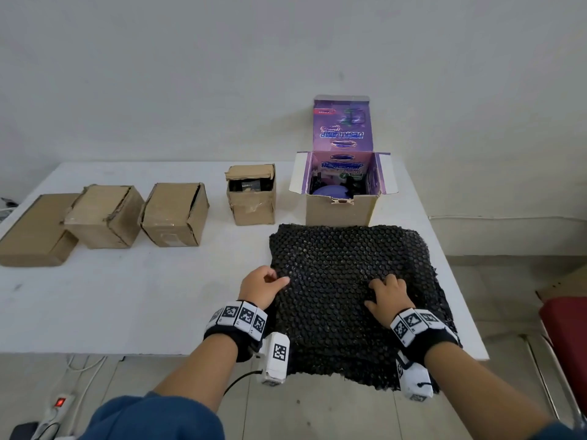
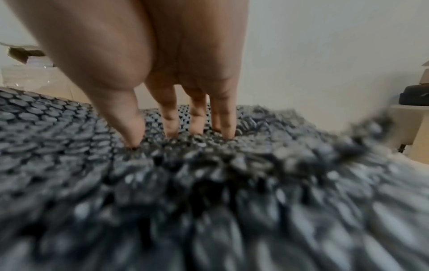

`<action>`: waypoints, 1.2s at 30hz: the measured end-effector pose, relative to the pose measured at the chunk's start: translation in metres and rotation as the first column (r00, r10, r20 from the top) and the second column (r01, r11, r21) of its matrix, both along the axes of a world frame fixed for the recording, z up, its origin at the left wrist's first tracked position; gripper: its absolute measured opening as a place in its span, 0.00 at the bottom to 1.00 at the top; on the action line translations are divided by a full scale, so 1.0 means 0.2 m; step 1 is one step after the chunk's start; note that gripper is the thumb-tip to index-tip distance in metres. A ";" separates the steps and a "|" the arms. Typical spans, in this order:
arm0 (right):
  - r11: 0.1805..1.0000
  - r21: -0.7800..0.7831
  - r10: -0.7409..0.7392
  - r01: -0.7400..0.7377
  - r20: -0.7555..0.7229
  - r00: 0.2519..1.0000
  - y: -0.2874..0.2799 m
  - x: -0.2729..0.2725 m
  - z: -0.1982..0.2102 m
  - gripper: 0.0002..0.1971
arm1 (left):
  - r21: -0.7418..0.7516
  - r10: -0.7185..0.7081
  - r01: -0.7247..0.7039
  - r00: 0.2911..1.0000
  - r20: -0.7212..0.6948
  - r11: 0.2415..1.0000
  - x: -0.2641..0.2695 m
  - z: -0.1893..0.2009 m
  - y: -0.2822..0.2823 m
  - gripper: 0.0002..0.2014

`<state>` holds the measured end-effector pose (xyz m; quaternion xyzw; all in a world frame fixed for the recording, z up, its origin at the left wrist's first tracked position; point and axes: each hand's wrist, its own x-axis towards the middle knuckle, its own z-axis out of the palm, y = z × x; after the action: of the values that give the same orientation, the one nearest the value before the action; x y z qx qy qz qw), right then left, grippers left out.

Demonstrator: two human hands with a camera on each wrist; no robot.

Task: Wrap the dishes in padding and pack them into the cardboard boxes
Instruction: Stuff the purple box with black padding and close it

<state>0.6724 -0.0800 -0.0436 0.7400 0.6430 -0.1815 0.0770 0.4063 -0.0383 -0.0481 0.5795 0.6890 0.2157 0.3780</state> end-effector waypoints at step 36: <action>0.890 0.088 -0.324 0.448 -0.571 0.755 0.08 0.60 -0.01 0.24 | -0.204 -0.091 0.201 0.888 0.450 0.958 0.81 0.03 0.09 0.11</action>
<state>0.7917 -0.0631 -0.0465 0.7790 0.4864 -0.3227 -0.2291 0.5686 -0.0204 -0.0415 0.5158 0.5622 0.2239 0.6064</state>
